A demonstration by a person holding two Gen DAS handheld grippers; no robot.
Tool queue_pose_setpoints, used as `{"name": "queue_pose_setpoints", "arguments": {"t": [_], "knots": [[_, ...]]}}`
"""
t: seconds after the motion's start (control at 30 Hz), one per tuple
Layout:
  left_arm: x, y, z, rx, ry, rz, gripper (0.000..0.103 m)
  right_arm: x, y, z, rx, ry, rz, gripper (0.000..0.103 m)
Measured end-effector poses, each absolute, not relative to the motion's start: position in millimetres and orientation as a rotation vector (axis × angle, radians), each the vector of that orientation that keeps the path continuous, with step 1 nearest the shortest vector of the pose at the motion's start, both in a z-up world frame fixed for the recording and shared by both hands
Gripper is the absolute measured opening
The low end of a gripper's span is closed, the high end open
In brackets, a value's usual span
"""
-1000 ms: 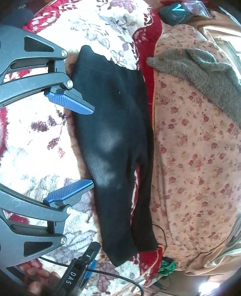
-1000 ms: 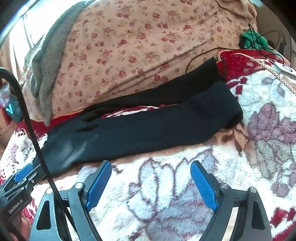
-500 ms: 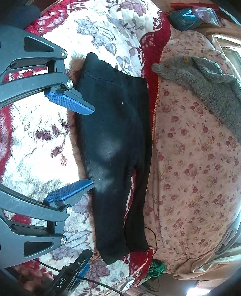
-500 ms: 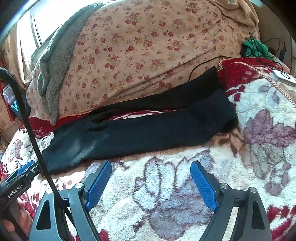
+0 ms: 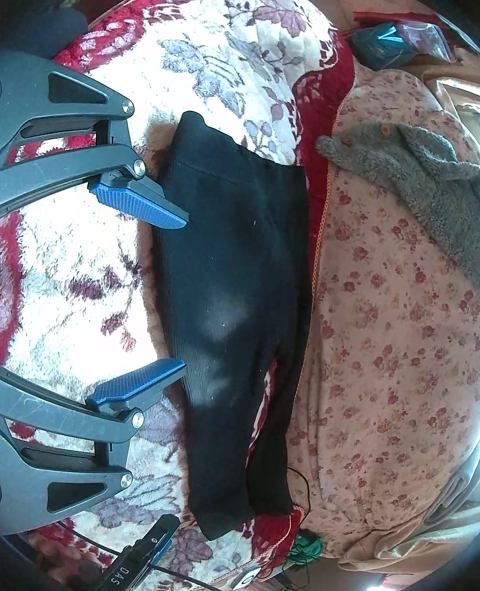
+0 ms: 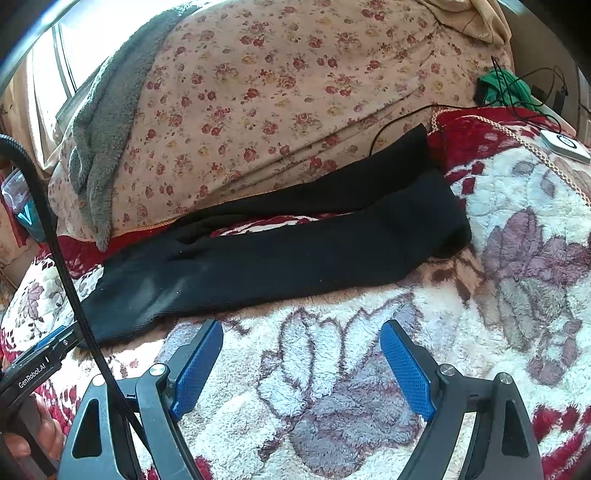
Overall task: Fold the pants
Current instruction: 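Move both grippers open toward the black pants' waistband edge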
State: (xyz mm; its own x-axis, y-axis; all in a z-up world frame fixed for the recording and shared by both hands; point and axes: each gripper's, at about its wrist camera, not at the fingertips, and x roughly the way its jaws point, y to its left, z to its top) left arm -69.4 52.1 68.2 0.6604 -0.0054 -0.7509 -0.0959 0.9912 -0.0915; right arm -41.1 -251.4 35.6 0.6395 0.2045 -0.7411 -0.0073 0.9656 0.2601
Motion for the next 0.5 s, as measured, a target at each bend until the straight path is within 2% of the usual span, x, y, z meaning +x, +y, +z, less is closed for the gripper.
{"name": "queue_pose_setpoints", "arguments": {"t": [0.5], "knots": [[-72, 80, 53, -0.254, 0.922, 0.047, 0.074, -38, -257, 24, 0.266, 0.902, 0.112, 0.086]]}}
